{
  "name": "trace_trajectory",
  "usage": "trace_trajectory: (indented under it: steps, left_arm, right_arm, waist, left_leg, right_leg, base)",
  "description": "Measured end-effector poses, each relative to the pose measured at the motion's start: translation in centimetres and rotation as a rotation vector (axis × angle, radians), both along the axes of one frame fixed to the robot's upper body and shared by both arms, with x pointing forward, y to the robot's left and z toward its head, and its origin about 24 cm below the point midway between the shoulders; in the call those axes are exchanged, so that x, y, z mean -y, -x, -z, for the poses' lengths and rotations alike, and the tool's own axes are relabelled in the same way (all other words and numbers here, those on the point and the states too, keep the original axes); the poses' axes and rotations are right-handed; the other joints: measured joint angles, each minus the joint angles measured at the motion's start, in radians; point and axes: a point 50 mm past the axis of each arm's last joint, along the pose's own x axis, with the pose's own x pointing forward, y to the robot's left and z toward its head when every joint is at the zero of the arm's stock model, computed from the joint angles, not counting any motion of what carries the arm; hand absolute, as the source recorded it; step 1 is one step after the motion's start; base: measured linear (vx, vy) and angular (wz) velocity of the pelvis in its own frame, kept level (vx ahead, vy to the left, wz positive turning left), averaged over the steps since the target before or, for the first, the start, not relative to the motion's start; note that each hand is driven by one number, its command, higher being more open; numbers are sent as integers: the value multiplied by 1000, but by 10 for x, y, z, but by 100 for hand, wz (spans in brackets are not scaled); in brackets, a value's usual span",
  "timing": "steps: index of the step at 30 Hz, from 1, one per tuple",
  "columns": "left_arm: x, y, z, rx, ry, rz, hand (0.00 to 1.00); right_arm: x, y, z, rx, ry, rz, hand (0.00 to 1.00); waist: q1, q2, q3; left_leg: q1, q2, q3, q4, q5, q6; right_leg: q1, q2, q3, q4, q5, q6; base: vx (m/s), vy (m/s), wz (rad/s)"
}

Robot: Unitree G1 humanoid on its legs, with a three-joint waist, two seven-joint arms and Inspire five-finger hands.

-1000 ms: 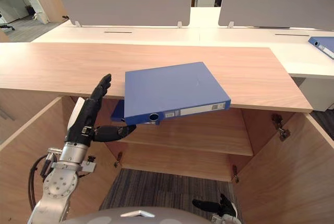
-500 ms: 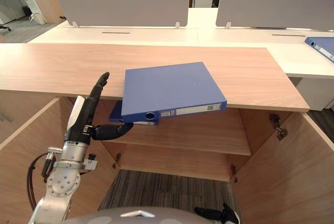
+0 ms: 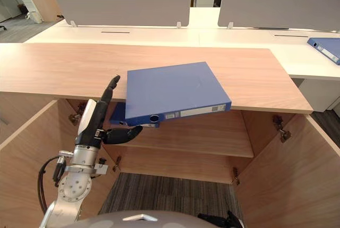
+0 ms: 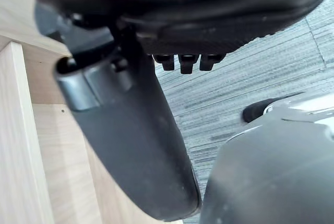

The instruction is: Walk over to the cabinet, pick up the folder, carry it to the office cabinet, place the folder inside the office cabinet, then close the office cabinet door

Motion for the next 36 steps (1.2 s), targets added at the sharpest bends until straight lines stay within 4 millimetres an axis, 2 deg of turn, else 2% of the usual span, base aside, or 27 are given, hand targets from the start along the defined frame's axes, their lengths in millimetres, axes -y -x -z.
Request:
trace_trajectory:
  steps: [5, 16, 19, 23, 28, 36]
  left_arm:
    - [-2, 0, 13, -49, -68, -18, 100]
    - [2, 1, 12, -15, -121, -39, 100]
    - [9, -1, 9, 12, -87, -41, 100]
    - [23, -3, -8, 95, -46, -1, 100]
    - [25, -2, -15, 128, -31, 1, 100]
    - [27, 0, -26, 172, -23, 16, 100]
  right_arm:
    - [0, 0, 0, 2, -2, 12, 100]
    - [-2, -2, 1, 1, -13, 23, 100]
    - [-2, -1, 2, -8, -15, 25, 100]
    - [-1, 0, 1, -11, -11, 24, 100]
    - [3, 4, 1, -24, -4, 26, 100]
    - [4, 4, 1, -26, -1, 17, 100]
  waist:
    - [-2, -1, 9]
    - [-7, -10, 18]
    - [-7, -10, 18]
    - [-7, -2, 12]
    - [-27, 11, 4]
    - [-27, 10, 3]
  left_leg:
    - [3, -2, -1, 0, -1, -1]
    - [4, -13, 5, 0, -10, 2]
    - [4, -12, 6, 0, -10, 2]
    - [0, -2, 18, 0, -10, 2]
    - [0, -2, 19, 0, -10, 2]
    - [-4, -4, 19, 0, -6, 4]
  right_leg:
    - [3, -6, 0, -3, -3, 3]
    - [8, -14, 8, -13, -3, 11]
    - [7, -13, 13, -13, -1, 13]
    - [-6, -5, 35, -9, 8, 10]
    - [-9, -5, 38, -5, 9, 11]
    - [-12, -5, 38, -5, 9, 12]
  base:
    - [0, 0, 0]
    - [0, 0, -1]
    - [0, 0, -2]
    - [-40, 3, -9]
    - [-58, 6, -2]
    - [-26, 3, 0]
